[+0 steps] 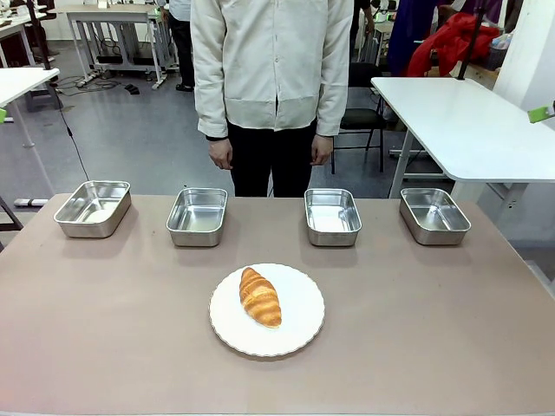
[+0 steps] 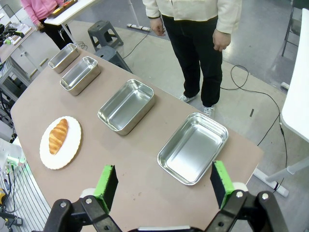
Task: Place the bread in the container.
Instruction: Place the Butter Roll into the Airtight Container indicated by the human.
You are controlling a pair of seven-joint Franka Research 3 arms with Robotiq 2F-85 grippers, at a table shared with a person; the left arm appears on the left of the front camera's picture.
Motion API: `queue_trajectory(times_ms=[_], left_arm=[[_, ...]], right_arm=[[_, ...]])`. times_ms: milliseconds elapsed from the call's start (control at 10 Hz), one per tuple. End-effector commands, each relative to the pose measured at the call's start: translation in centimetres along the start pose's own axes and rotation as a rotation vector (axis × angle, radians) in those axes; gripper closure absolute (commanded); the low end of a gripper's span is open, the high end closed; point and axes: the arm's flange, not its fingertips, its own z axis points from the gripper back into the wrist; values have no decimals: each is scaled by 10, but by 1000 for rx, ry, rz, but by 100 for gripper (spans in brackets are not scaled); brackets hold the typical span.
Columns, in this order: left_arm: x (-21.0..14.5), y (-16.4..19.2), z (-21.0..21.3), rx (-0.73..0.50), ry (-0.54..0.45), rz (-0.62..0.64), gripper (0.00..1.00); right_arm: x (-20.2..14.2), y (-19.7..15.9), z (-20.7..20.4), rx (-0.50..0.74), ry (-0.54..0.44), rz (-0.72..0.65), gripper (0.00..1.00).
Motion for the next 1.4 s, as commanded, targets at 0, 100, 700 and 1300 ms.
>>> queue_trajectory(times_ms=[0, 100, 700, 1300], left_arm=[[1, 0, 0, -3, -4, -4, 0], [1, 0, 0, -3, -4, -4, 0], [1, 0, 0, -3, -4, -4, 0], [1, 0, 0, -3, -4, -4, 0]], right_arm=[[1, 0, -1, 7, -13, 6, 0], [1, 0, -1, 7, -13, 6, 0], [1, 0, -1, 7, -13, 6, 0], [1, 0, -1, 7, -13, 6, 0]])
